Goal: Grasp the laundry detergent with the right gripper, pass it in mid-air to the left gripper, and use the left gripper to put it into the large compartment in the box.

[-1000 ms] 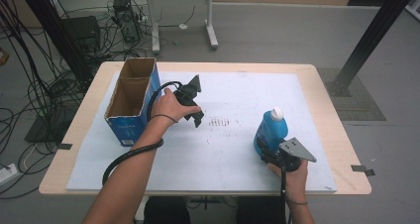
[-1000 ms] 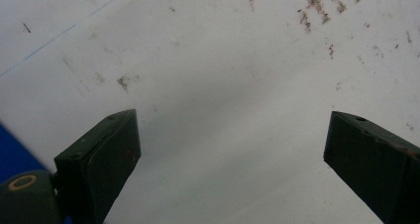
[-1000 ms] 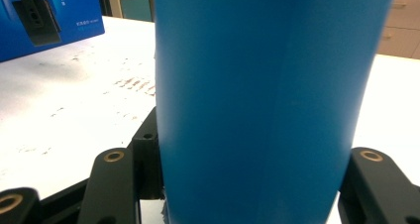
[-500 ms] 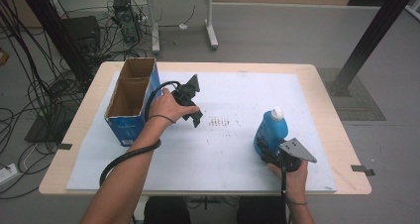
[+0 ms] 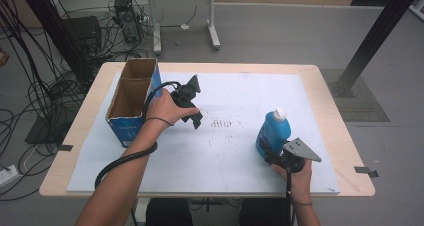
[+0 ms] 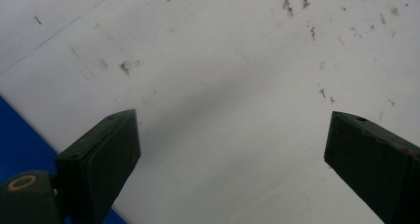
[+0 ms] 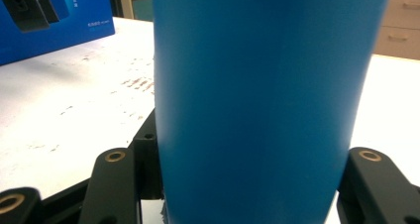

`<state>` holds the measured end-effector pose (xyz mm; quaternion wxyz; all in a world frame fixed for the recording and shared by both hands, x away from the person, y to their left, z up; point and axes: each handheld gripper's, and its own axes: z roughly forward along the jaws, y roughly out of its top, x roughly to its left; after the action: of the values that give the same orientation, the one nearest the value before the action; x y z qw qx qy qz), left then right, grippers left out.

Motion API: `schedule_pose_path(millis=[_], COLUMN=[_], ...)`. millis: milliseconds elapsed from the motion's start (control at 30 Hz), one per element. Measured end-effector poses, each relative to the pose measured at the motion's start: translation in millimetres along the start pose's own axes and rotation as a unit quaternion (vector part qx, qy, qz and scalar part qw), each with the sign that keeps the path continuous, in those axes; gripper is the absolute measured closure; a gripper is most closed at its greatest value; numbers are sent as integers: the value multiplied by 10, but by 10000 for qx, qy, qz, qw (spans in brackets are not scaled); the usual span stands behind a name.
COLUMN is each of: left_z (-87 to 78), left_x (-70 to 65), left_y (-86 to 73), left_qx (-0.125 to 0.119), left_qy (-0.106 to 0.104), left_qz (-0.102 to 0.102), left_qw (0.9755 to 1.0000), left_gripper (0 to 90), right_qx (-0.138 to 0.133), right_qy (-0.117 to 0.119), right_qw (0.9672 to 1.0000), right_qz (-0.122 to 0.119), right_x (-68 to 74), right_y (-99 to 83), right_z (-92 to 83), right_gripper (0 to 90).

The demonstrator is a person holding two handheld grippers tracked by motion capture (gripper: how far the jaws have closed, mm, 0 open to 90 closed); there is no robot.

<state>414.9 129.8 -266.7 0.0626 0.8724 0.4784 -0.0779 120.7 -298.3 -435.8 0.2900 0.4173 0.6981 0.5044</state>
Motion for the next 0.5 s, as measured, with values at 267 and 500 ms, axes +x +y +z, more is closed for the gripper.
schedule_pose_path(millis=[267, 500], left_z=[-139, -299], left_x=[-42, -61], left_y=[-75, -160], left_qx=[-79, -235], left_qy=[-38, -116], left_qz=[282, 509], left_qw=[9996, 9984], left_gripper=[73, 74], right_qx=[-59, -66], right_qy=[272, 624], right_qw=[9994, 9979], right_qz=[185, 185], right_x=[-125, -213], right_y=[-17, 27], right_z=[16, 69], right_gripper=[426, 425])
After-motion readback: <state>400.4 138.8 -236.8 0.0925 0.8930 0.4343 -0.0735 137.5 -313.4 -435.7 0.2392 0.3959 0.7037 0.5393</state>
